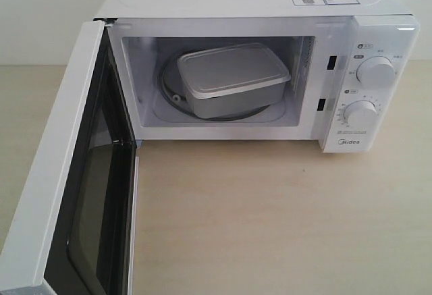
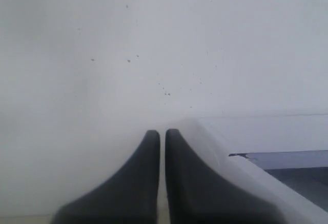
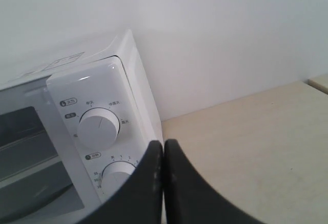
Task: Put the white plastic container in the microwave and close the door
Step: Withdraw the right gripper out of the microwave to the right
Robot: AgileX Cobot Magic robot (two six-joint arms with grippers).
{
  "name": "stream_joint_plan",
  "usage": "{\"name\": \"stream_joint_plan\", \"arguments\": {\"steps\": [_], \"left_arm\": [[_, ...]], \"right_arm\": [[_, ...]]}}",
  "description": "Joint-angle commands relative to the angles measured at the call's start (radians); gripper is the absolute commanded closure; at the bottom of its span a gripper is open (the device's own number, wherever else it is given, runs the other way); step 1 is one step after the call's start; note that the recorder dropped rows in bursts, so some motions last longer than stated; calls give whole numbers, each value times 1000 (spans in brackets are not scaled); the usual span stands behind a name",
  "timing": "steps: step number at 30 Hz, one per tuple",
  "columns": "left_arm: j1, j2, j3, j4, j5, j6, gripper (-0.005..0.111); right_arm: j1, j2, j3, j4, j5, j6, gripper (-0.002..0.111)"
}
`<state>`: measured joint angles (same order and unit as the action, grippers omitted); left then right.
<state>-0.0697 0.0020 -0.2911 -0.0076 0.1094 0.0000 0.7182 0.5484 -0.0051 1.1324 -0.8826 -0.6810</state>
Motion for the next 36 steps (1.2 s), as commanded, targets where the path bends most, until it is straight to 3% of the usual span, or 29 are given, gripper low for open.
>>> {"name": "stream_joint_plan", "arguments": {"steps": [1,10,17,21,27,31,36], "left_arm": [[2,15,-117,-11,124,19,102],[2,15,-163,-11,77,19,102],[2,15,-163,-16,79,14,102],[2,16,-163,-131,105,14,102],[2,38,-193,-200,314,35,102],[2,124,-258,-243,477,151,102],[2,271,-363,-404,612,286,102]], "right_arm": [[1,-5,5,-4,-9,-9,108],[1,-5,5,-4,-20,-9,108],[1,-5,5,5,-145,-9,108],[1,-5,5,5,-138,-9,108],[1,-5,5,5,-138,-9,108],[1,-5,5,5,-138,-9,108],[1,-5,5,5,-138,-9,108]]}}
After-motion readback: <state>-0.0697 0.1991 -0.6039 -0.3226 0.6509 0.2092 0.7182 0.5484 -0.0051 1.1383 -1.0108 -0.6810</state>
